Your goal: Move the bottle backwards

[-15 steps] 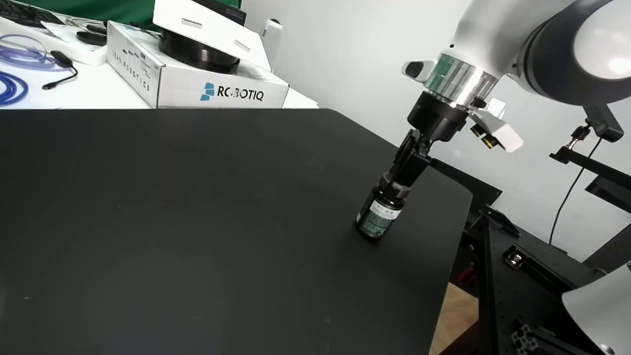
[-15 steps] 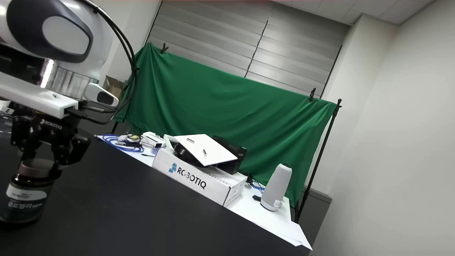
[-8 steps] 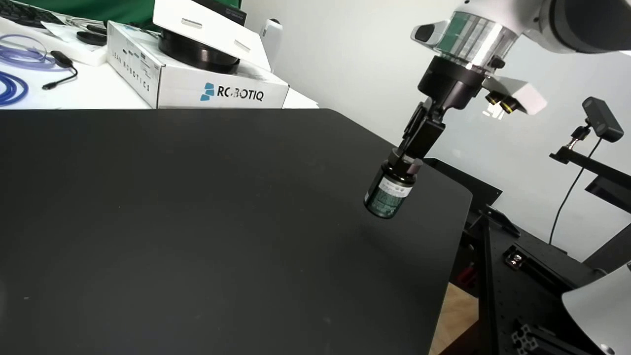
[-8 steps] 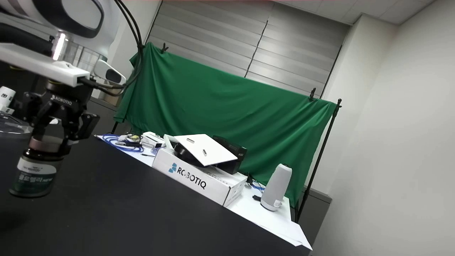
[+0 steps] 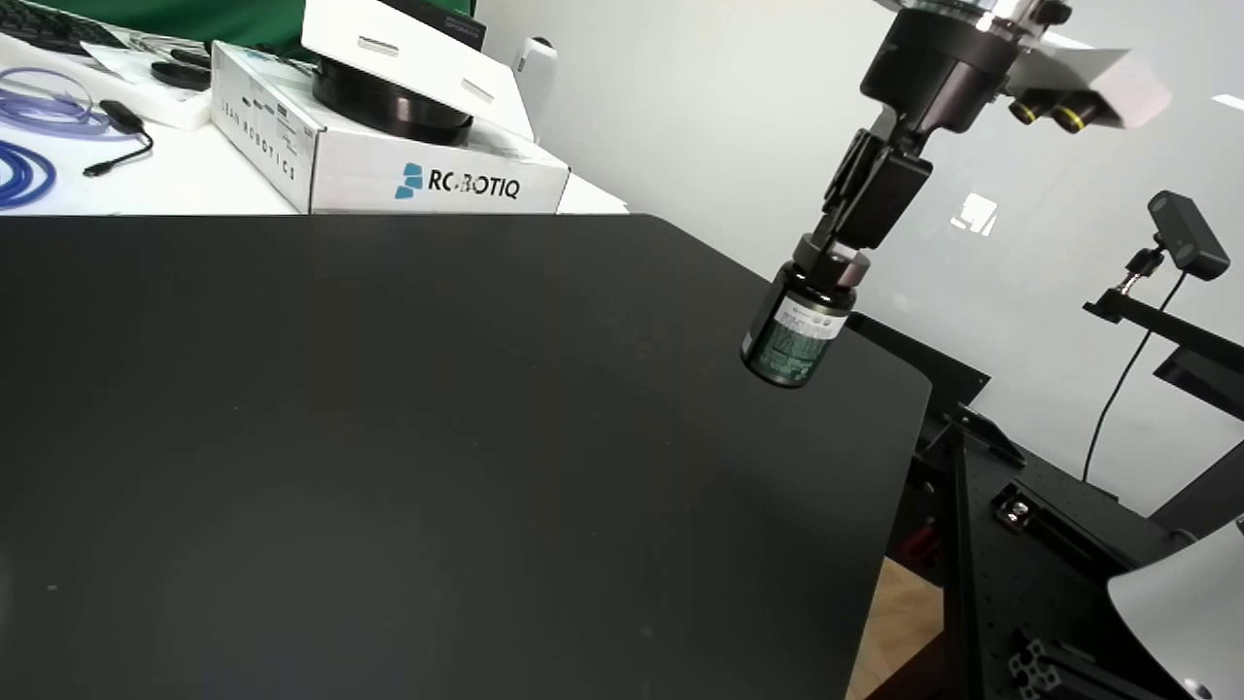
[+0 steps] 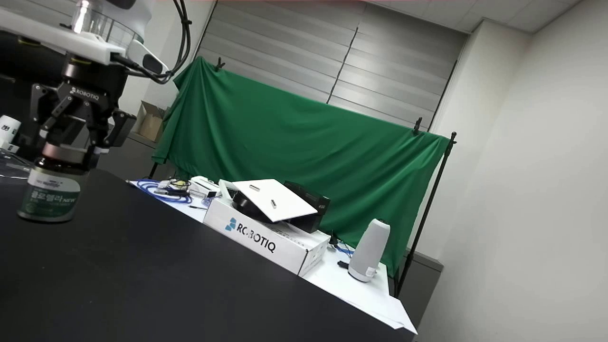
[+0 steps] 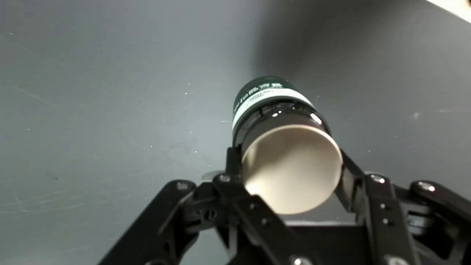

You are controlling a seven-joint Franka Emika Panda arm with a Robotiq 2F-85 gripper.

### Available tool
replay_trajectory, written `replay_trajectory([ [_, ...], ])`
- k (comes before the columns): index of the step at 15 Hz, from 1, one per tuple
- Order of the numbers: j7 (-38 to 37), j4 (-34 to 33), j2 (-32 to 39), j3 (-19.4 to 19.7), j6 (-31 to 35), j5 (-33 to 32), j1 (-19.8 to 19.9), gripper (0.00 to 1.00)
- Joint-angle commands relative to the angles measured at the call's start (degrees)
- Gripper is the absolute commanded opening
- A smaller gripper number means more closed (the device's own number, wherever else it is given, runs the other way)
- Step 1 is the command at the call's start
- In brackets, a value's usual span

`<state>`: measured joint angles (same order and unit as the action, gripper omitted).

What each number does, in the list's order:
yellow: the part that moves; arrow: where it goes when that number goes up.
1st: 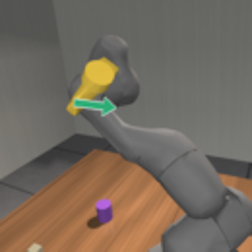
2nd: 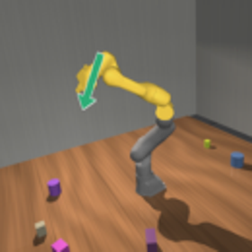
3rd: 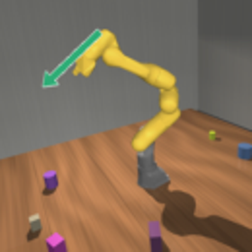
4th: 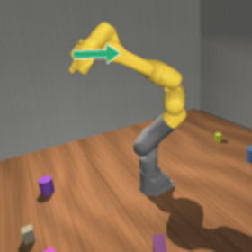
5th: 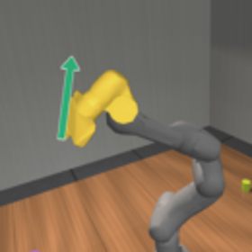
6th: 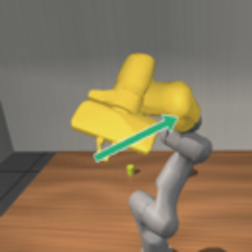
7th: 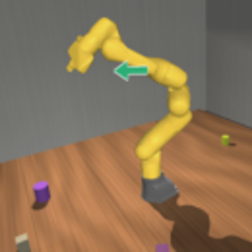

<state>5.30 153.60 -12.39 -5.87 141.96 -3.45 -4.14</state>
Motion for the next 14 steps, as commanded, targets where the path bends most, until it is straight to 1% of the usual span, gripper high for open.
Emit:
replay_trajectory([
  [1,-2.4,-1.9,-2.6,-0.9,-4.5,-0.7,-1.0,0.36],
  [5,-2.6,-4.6,-2.4,-2.1,-6.8,-0.9,-2.1,0.36],
  [8,-0.9,-6.4,-1.2,-3.1,-6.4,-1.2,-3.5,0.36],
  [10,0.4,-7.1,-0.5,-3.2,-7.9,0.5,-4.8,0.36],
  [11,-0.1,-5.1,-1.6,-2.8,-5.7,0.0,-4.2,0.61],
  [14,0.1,-5.6,-1.0,-3.1,-6.4,0.0,-5.0,0.61],
])
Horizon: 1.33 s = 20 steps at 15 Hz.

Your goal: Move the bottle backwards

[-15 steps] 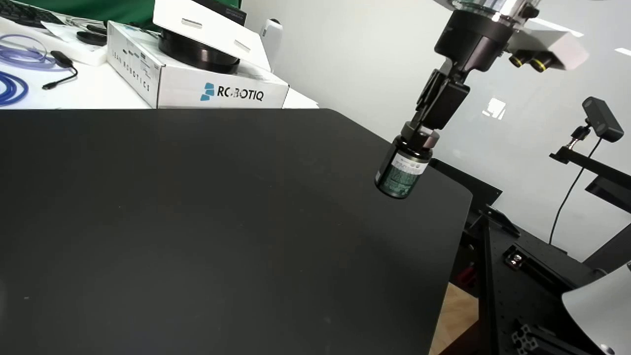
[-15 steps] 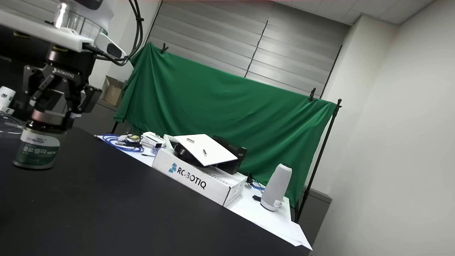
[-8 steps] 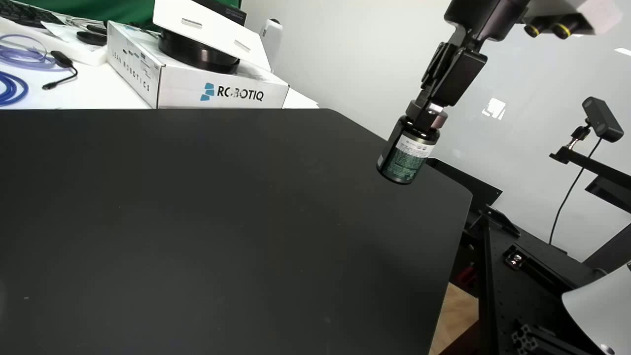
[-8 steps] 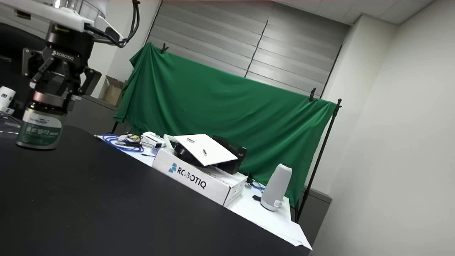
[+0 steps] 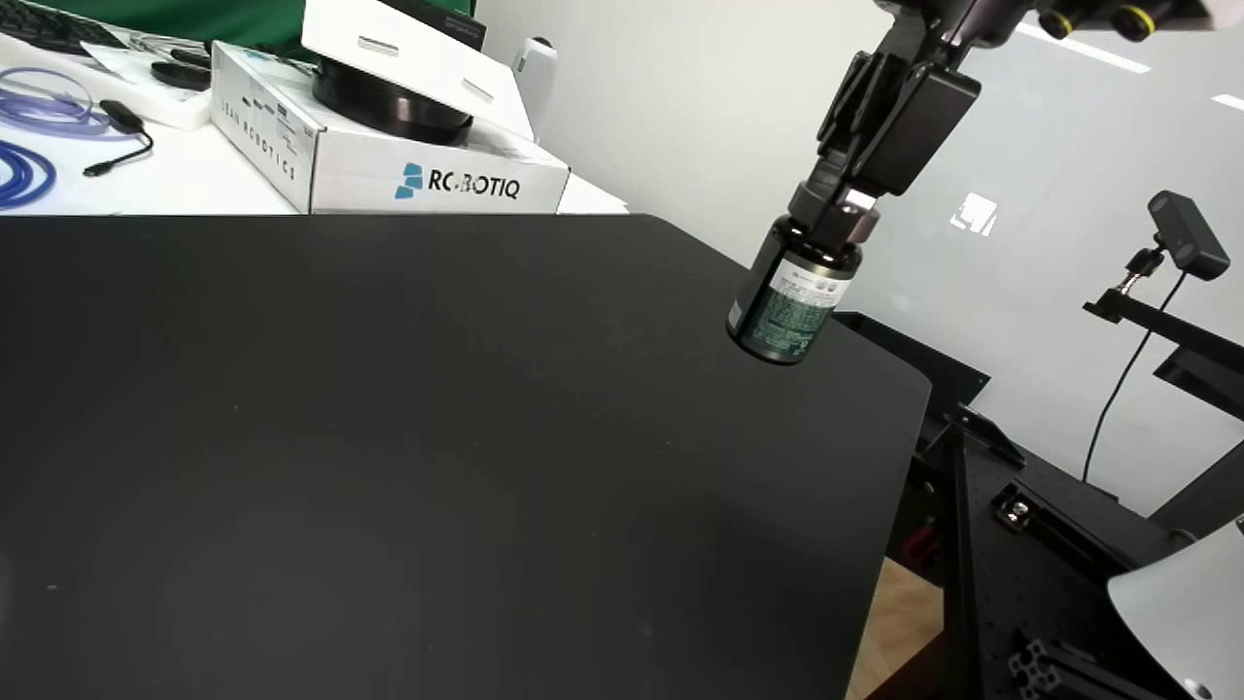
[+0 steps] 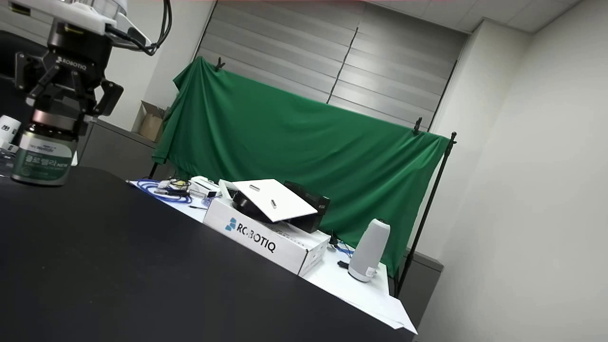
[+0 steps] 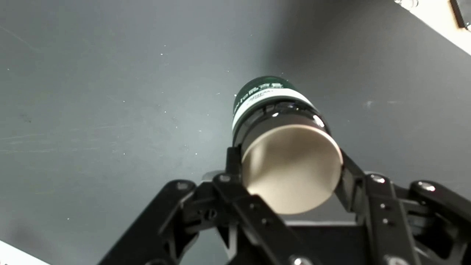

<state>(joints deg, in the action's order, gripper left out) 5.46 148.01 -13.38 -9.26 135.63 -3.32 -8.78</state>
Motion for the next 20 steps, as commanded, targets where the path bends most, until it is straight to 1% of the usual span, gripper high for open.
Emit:
replay_trajectory([
  [1,0.0,-0.1,0.1,0.3,-0.2,-0.1,-0.3,0.61],
  [9,0.1,-0.2,0.2,0.3,-0.2,-0.1,-0.3,0.61],
  [10,0.1,-0.2,0.2,0.3,-0.2,-0.1,-0.3,0.36],
  [11,1.6,-1.8,1.6,0.7,0.4,-0.4,-0.2,0.36],
  [13,1.4,-5.7,4.5,0.8,1.8,-2.3,0.7,0.36],
  [15,2.6,-11.4,8.5,1.2,2.8,-3.8,1.4,0.36],
  [17,4.4,-17.9,12.9,1.5,2.2,-3.2,1.1,0.36],
  [20,5.3,-27.3,19.7,0.7,0.2,-3.9,0.4,0.36],
])
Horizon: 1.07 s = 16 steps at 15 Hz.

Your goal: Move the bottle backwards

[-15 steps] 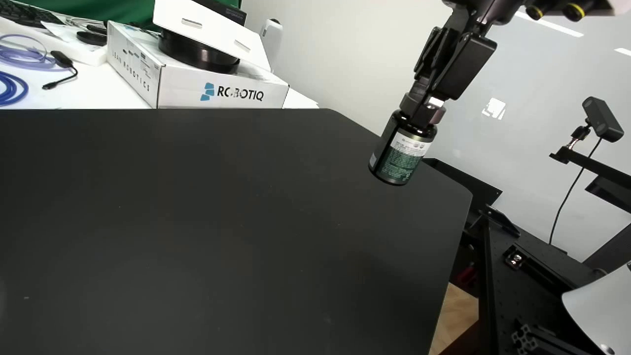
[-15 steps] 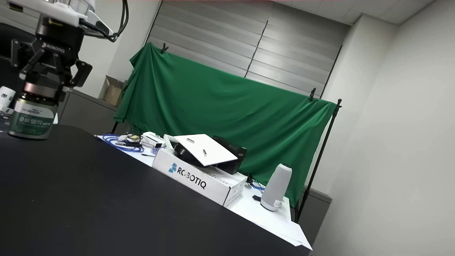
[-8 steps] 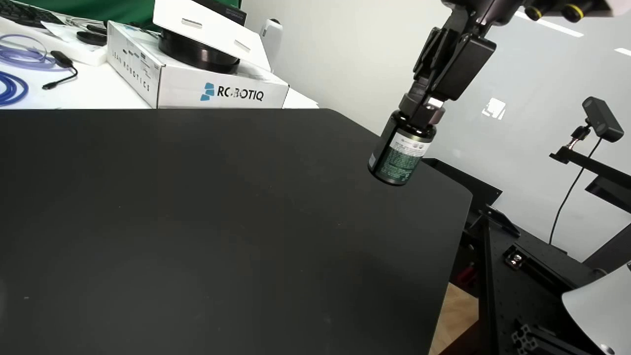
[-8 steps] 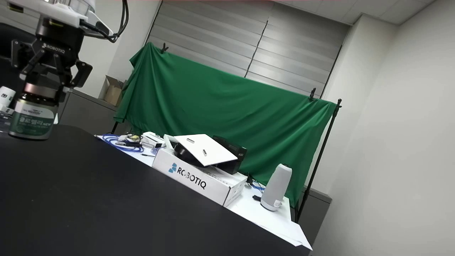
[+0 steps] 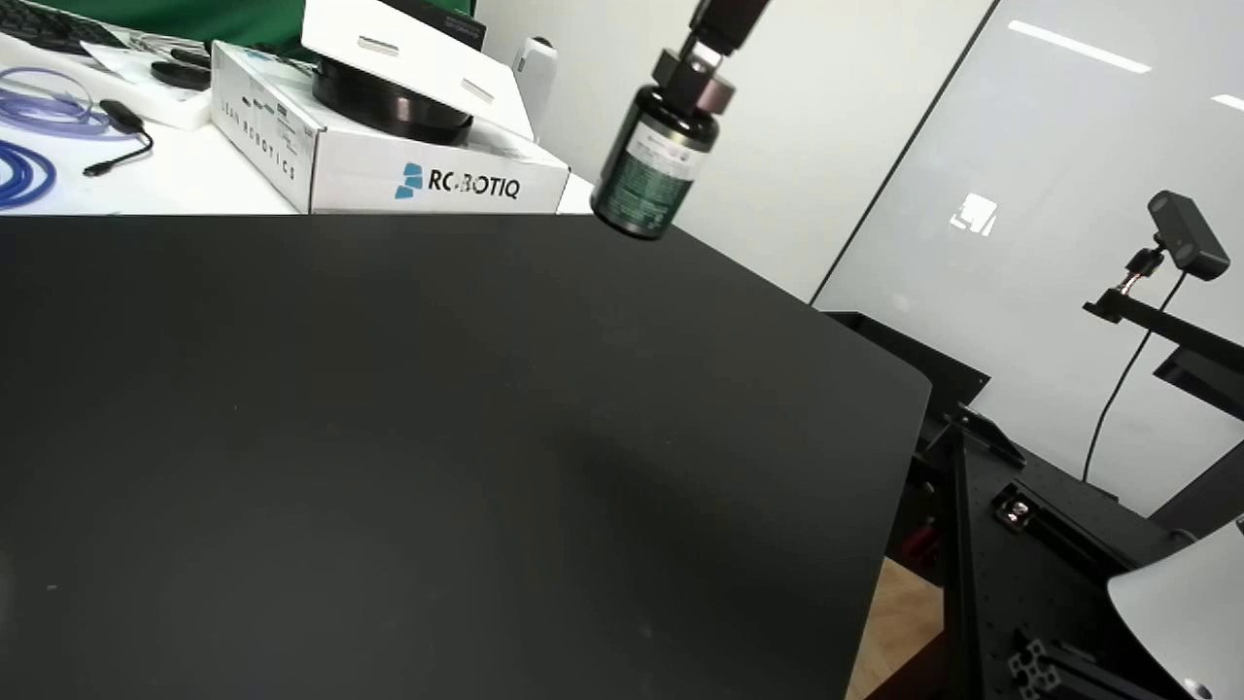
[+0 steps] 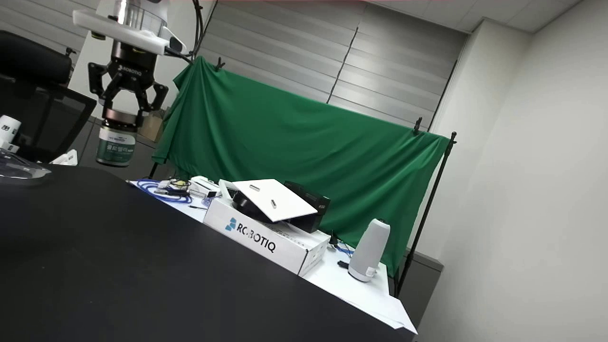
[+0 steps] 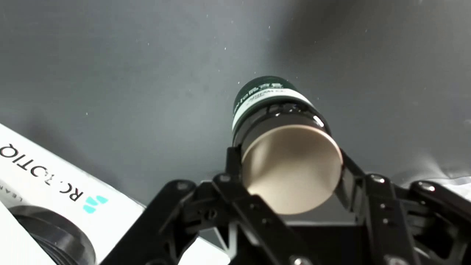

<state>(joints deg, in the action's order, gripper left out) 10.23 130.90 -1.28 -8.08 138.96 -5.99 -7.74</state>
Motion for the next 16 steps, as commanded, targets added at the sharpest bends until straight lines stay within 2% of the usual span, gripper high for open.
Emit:
replay_trajectory([
  [1,0.5,-12.7,9.6,-0.8,-3.7,-1.9,-1.0,0.36],
  [5,-0.6,-21.4,17.1,-1.8,-7.0,-5.4,-3.4,0.36],
  [6,0.5,-15.5,13.2,-1.6,-3.6,-3.7,-2.4,0.36],
  [7,0.5,-16.6,14.5,-1.7,-3.8,-3.8,-2.8,0.61],
  [16,0.5,-16.2,14.5,-1.7,-3.6,-3.8,-2.5,0.61],
])
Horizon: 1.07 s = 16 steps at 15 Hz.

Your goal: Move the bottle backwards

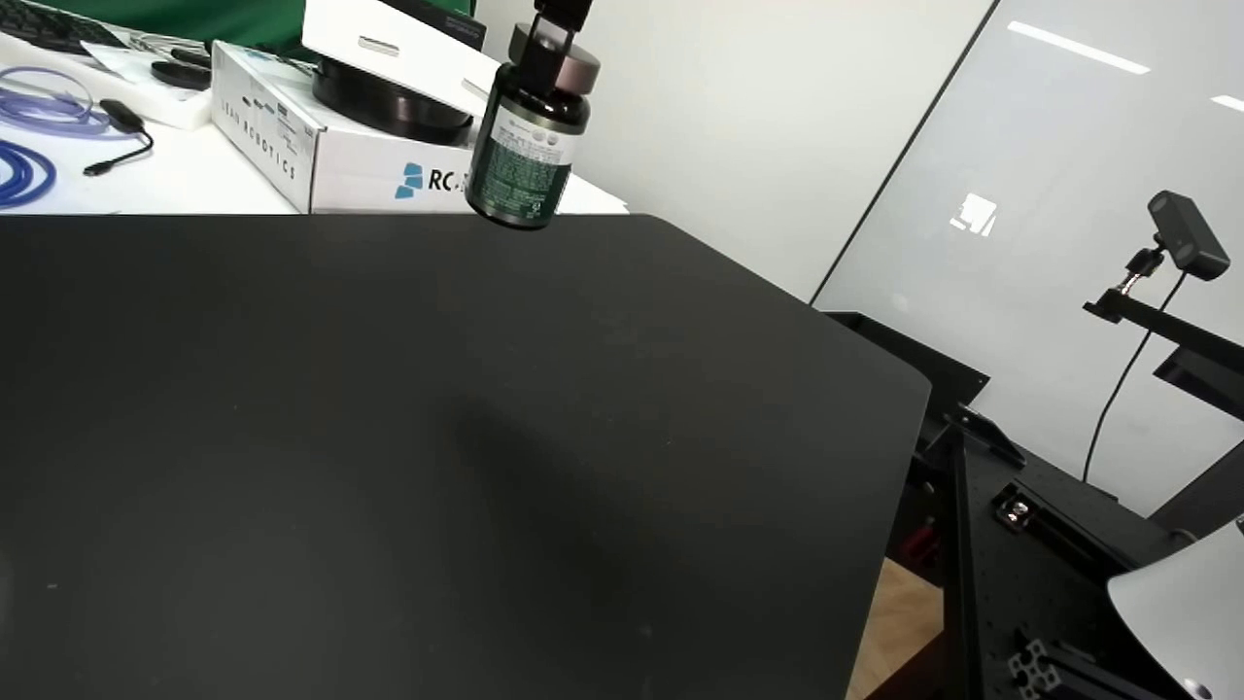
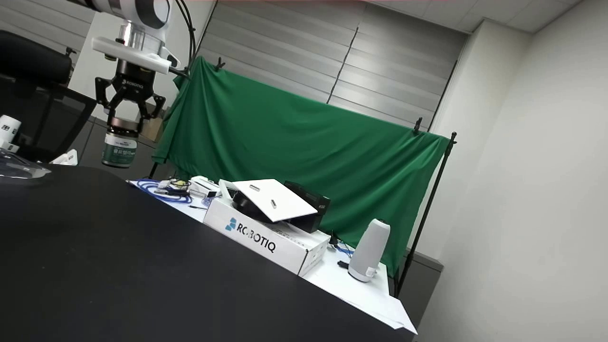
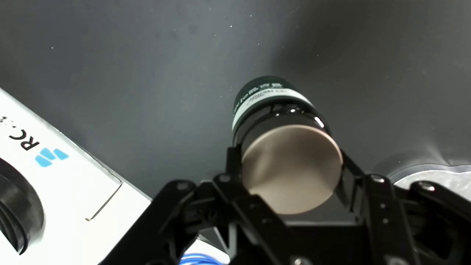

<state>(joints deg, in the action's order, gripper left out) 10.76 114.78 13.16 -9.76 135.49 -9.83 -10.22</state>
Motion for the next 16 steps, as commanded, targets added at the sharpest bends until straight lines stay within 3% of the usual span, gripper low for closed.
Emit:
replay_trajectory([
  [1,0.0,-0.1,0.0,0.0,-0.1,0.0,0.0,0.61],
  [4,0.0,-0.1,0.0,0.0,-0.1,0.0,0.0,0.61],
  [5,0.0,-0.1,0.0,0.0,-0.1,0.0,0.0,0.36],
  [11,0.6,-5.3,7.4,2.2,6.7,-5.7,-0.1,0.36],
  [16,4.9,-14.0,17.8,1.3,7.0,-3.3,0.6,0.36],
])
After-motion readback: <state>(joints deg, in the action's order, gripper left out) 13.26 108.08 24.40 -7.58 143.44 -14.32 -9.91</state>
